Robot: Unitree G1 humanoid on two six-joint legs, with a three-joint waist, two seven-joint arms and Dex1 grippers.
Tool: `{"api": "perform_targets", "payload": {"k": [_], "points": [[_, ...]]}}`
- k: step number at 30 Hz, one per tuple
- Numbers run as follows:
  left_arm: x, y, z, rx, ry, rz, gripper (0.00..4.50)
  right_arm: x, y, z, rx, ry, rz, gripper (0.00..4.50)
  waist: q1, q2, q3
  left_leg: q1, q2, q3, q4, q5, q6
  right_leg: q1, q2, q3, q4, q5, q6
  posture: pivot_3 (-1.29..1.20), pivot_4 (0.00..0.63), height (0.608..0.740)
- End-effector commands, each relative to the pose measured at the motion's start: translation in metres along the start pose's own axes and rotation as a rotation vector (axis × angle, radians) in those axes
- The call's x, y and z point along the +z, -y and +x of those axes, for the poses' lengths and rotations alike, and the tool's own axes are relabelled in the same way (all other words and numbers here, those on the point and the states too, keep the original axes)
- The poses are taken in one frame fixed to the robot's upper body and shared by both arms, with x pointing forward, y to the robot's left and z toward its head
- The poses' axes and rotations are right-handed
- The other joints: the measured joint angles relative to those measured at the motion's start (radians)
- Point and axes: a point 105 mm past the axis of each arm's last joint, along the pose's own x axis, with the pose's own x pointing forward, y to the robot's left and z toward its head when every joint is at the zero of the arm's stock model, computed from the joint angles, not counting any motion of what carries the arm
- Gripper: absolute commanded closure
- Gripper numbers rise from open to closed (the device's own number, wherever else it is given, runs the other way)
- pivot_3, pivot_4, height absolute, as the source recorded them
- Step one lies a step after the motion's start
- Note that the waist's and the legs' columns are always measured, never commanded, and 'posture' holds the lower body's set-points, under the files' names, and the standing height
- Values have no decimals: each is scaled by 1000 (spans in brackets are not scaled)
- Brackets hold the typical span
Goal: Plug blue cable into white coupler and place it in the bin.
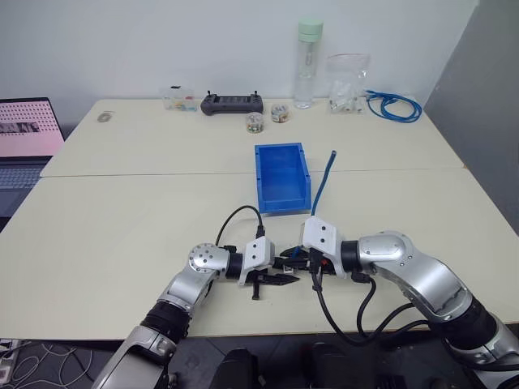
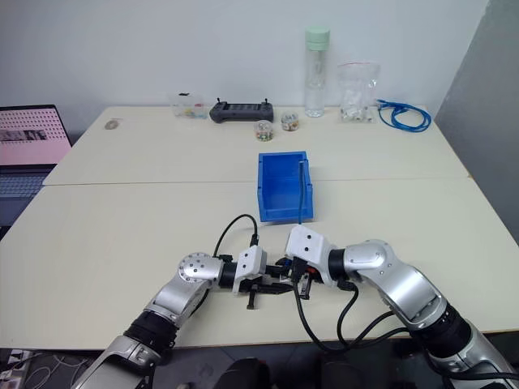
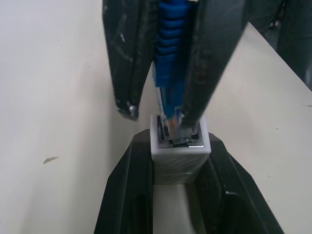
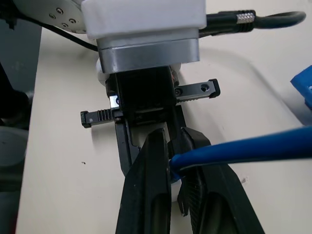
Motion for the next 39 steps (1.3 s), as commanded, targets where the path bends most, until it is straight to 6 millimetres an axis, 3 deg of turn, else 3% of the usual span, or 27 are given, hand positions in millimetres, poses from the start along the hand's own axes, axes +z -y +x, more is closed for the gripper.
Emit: {"api": "perform_targets", "payload": {"k": [1, 4, 15, 25, 35, 39], "points": [[-2, -9, 1, 88, 0, -43, 3700, -22, -1, 9, -17, -100, 41, 4339, 0, 0, 0, 2, 0, 0, 0, 0, 0, 2, 0, 0, -1, 0, 0, 0, 150, 740], [2, -9, 3, 93, 7, -55, 3700, -24, 2, 9, -25, -118, 41, 4339, -2, 0, 0, 10, 0, -1, -1, 0, 0, 11, 0, 0, -4, -1, 0, 0, 150, 740], [1, -9, 2, 105, -1, -61, 3700, -23, -1, 15, 22, -129, 103, 4339, 0, 0, 0, 10, 0, -2, -2, 0, 0, 11, 0, 0, -4, -1, -1, 0, 150, 740], [2, -12, -1, 120, -7, -46, 3700, -69, -10, 26, 50, -207, 168, 4339, -10, -3, -3, 14, 1, -2, -3, 0, 0, 15, 0, 0, -5, -1, -1, 0, 150, 740], [1, -14, -3, 125, -12, -50, 3700, -78, -18, 25, 86, -214, 156, 4339, -12, -4, -5, 14, 1, -2, -4, 0, 0, 15, 0, -1, -5, -2, -1, 0, 150, 740], [4, -17, -3, 139, 7, -36, 3700, -77, -10, 26, 51, -200, 165, 4339, -12, -4, -5, 14, 1, -2, -4, 0, 0, 15, 0, -1, -5, -2, -1, 0, 150, 740]]}}
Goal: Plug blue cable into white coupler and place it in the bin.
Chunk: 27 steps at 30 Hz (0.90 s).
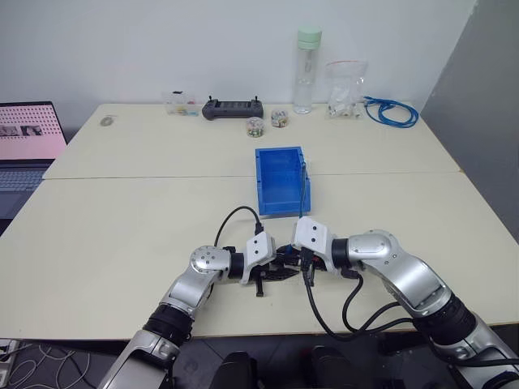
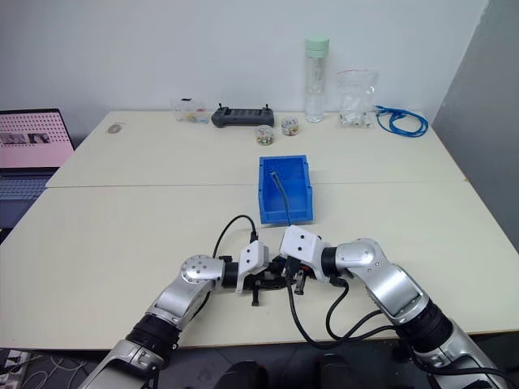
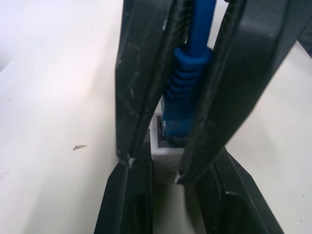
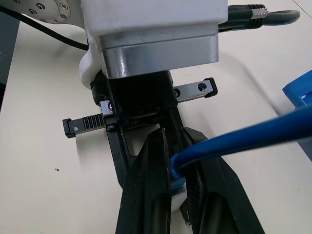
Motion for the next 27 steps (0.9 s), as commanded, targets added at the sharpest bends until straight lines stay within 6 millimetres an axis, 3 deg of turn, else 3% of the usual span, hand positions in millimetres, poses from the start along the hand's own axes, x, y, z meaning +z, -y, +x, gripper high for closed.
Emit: {"api": "perform_targets", "payload": {"k": [1, 5, 8, 15, 21, 25, 27], "points": [[10, -11, -4, 57, 33, 23, 2980, -60, -11, 8, 20, -191, 174, 4339, 0, 0, 0, 0, 0, 0, 0, 0, 0, 0, 0, 0, 0, 0, 0, 0, 150, 740], [18, -10, -9, 45, 47, 33, 2192, -39, 2, 3, -34, -117, 182, 4339, -2, -1, 1, 0, 0, 0, -1, 0, 0, 0, 0, 0, 0, 0, -1, 0, 150, 740], [40, -14, -23, 72, 83, 31, 1520, -12, 12, -12, -82, -25, 223, 4339, -2, -3, 4, -1, 0, 0, -2, 0, 0, -1, 0, 0, 0, -1, -1, 0, 150, 740], [79, -1, -61, 145, 119, 41, 15, 43, 47, -47, -157, 155, 414, 4339, -5, -2, 11, -19, 0, -1, 1, 0, -1, -18, -1, 0, 2, 0, -2, 0, 150, 740], [101, -5, -73, 413, 191, -50, 15, 80, 114, -47, -227, 261, 622, 4339, -6, 0, 16, -23, 0, -2, 1, 0, -1, -23, -1, -1, 5, 3, -6, 0, 150, 740], [98, -9, -78, 574, 181, -58, 15, 89, 148, -42, -278, 263, 641, 4339, -3, 0, 19, -23, -1, 0, 1, 0, -1, -23, -1, 1, 5, 3, -7, 0, 150, 740], [87, -21, -91, 807, 198, -101, 15, 92, 178, -36, -371, 257, 639, 4339, -3, 0, 19, -23, -1, 0, 1, 0, -1, -23, -1, 1, 5, 3, -7, 0, 150, 740]]}}
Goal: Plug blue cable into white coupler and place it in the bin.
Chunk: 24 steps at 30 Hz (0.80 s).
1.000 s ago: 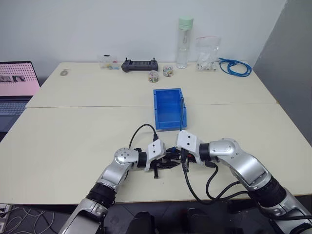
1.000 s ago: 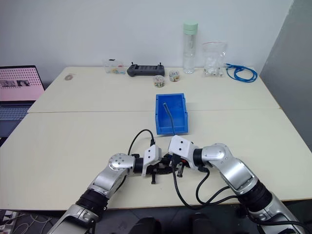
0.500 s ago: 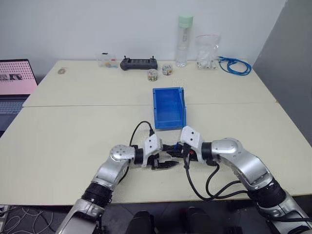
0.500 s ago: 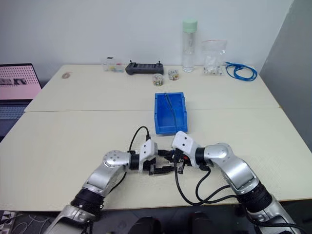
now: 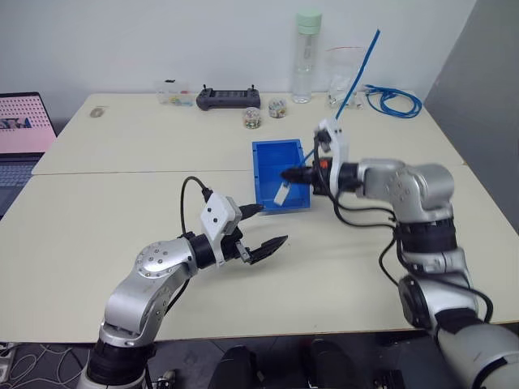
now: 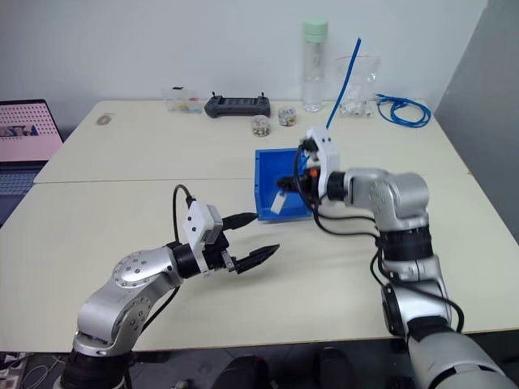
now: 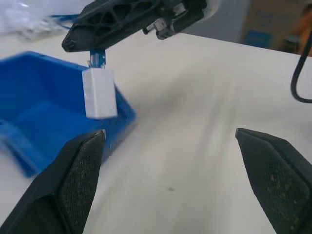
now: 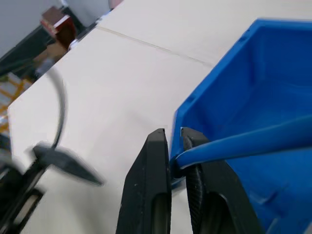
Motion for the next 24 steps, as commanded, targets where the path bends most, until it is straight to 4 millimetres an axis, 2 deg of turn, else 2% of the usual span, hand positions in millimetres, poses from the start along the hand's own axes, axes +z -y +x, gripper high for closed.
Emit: {"api": "perform_targets", "payload": {"k": [1, 3, 5, 7, 10, 14, 17, 20, 21, 24], "points": [[-3, -27, -12, 384, 47, -26, 15, 34, 34, 20, -145, 71, -26, 4339, -3, 1, 1, -1, 0, 0, 0, 0, 0, -1, 0, 0, 0, 0, 0, 0, 150, 740], [-7, -26, -12, 448, 54, -55, 15, 39, 41, 28, -183, 77, -27, 4339, -5, 0, 2, -1, -2, 4, 0, 0, 0, -2, -2, 3, 0, 1, 1, 0, 150, 740], [-5, -21, -9, 455, 66, -57, 0, 39, 39, 36, -175, 64, -40, 3656, -4, -1, 3, -3, -1, 3, 0, 0, 0, -4, -2, 2, 0, 1, 0, 0, 150, 740], [-5, -19, -8, 464, 72, -59, 0, 42, 35, 41, -158, 63, -42, 3343, -3, 0, 3, -6, 0, 2, 0, 0, 0, -6, -1, 1, 0, 1, -1, 0, 150, 740], [-7, -18, -9, 469, 68, -61, 0, 46, 35, 43, -164, 70, -68, 2496, -1, 0, 3, -10, 0, 3, 0, 0, 0, -8, -1, 1, 0, 1, -1, 0, 150, 740], [-10, -25, -10, 497, 60, -57, 0, 47, 38, 40, -172, 69, -83, 1636, 1, 0, 3, -10, -1, 3, 1, 0, 0, -9, -2, 1, 0, 1, -1, 0, 150, 740], [-10, -32, -9, 523, 72, -109, 0, 49, 45, 34, -194, 70, -94, 912, 1, 0, 3, -10, -1, 2, 1, 0, 0, -9, -2, 0, 1, 2, -1, 0, 150, 740], [-5, -37, -5, 533, 106, -159, 0, 58, 58, 19, -260, 88, -162, 141, 1, 0, 3, -10, -1, 2, 2, 0, 0, -9, -2, 0, 1, 2, -2, 0, 150, 740], [-4, -38, -4, 535, 111, -164, 0, 62, 60, 13, -265, 96, -174, 19, 3, 0, 3, -10, -1, 2, 2, 0, 0, -9, -2, 0, 1, 2, -2, 0, 150, 740], [-3, -42, -4, 552, 109, -152, 0, 69, 65, -6, -270, 112, -270, 19, 1, 0, 3, -10, -1, 3, 2, 0, -1, -9, -2, 1, 1, 2, -2, 0, 150, 740]]}}
